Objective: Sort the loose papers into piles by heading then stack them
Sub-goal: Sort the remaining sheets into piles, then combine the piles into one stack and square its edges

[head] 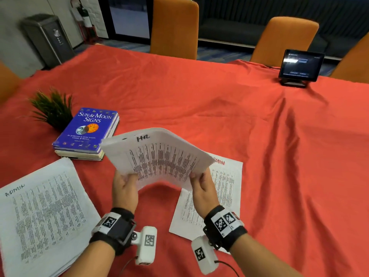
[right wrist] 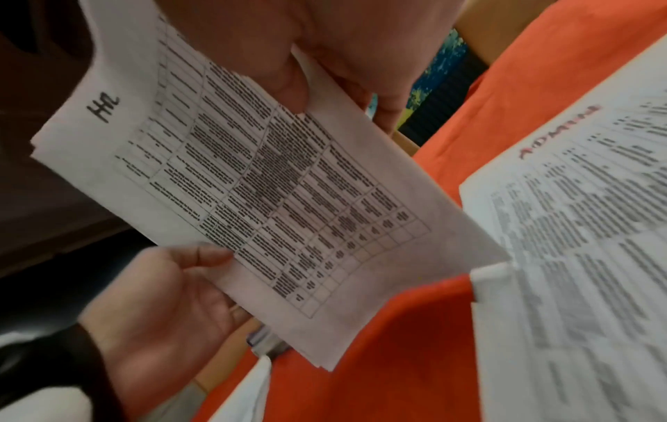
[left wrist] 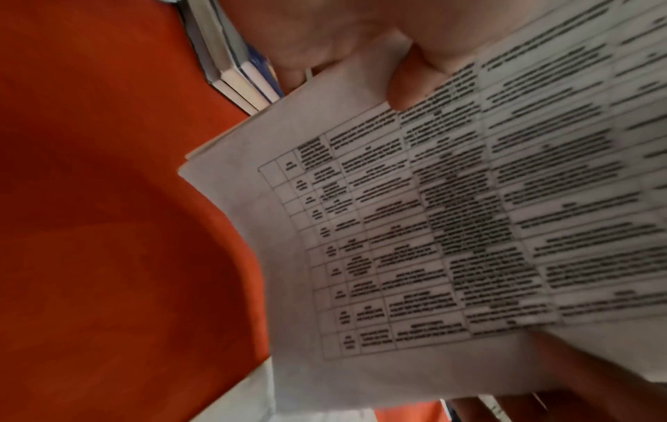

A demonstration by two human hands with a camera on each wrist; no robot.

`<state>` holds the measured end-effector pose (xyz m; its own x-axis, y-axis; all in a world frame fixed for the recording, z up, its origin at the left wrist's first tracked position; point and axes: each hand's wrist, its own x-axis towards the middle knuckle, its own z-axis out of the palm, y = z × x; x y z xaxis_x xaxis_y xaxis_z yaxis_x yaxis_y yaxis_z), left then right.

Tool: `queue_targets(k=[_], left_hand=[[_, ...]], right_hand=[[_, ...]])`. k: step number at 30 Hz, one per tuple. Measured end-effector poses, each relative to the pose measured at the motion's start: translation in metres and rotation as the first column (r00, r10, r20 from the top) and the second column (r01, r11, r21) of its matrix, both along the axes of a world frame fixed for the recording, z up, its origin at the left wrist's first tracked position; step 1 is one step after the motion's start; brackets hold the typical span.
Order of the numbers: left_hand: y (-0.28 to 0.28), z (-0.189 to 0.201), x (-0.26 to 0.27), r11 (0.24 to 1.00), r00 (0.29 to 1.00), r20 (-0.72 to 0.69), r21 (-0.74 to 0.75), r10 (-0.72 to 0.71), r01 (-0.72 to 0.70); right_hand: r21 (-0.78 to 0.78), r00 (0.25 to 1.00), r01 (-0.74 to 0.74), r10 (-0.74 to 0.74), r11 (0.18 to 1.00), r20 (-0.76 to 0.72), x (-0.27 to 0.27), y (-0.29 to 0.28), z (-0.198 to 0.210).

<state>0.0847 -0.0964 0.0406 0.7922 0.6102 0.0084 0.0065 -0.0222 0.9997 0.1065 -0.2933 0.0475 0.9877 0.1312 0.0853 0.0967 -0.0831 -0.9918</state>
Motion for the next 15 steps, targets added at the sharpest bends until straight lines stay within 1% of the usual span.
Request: queue_targets(k=[3, 5, 7, 8, 9, 10, 11, 12, 13, 14, 15], left_hand=[[0.003, -0.015, -0.006, 1.0, 0.998, -0.068, -0.013, -0.019, 0.018], [0.005, -0.018, -0.005, 1.0, 0.998, -0.069, -0.012, -0.011, 0.01], [0.01, -0.015, 0.0, 0.999, 0.998, -0.069, 0.046, -0.007, 0.01], [0.013, -0.014, 0.002, 0.996, 0.995, -0.098, 0.089, -0.01, 0.019], [0.018, -0.015, 0.004, 0.991, 0.989, -0.151, 0.131, -0.01, 0.03], [0.024, -0.016, 0.005, 0.985, 0.972, -0.234, 0.169, 0.007, 0.033], [0.031, -0.021, 0.006, 0.979, 0.943, -0.33, 0.199, 0.031, 0.037], [0.039, -0.027, 0.005, 0.975, 0.903, -0.427, 0.217, 0.045, 0.054], [0.046, -0.033, 0.003, 0.971, 0.863, -0.502, 0.226, 0.045, 0.082], [0.052, -0.04, 0.0, 0.965, 0.826, -0.563, 0.234, 0.034, 0.12], [0.056, -0.046, -0.004, 0.956, 0.791, -0.612, 0.244, 0.021, 0.164]], right_hand=[[-0.115, 0.998, -0.047, 0.042, 0.992, -0.043, -0.001, 0.0, -0.01], [-0.154, 0.999, -0.04, 0.034, 0.987, -0.038, 0.003, -0.003, -0.008], [-0.242, 0.998, 0.041, -0.053, 0.969, -0.044, 0.011, -0.017, -0.011], [-0.314, 0.989, 0.112, -0.138, 0.943, -0.062, 0.016, -0.03, -0.018], [-0.401, 0.965, 0.185, -0.243, 0.897, -0.099, 0.021, -0.046, -0.026], [-0.508, 0.921, 0.236, -0.358, 0.828, -0.156, 0.024, -0.064, -0.035], [-0.618, 0.857, 0.234, -0.459, 0.751, -0.233, 0.025, -0.082, -0.045], [-0.713, 0.78, 0.174, -0.537, 0.679, -0.321, 0.023, -0.098, -0.055], [-0.782, 0.709, 0.081, -0.587, 0.618, -0.39, 0.018, -0.109, -0.062], [-0.825, 0.665, -0.004, -0.614, 0.565, -0.424, 0.013, -0.117, -0.069], [-0.849, 0.65, -0.058, -0.626, 0.525, -0.432, 0.008, -0.121, -0.075]])
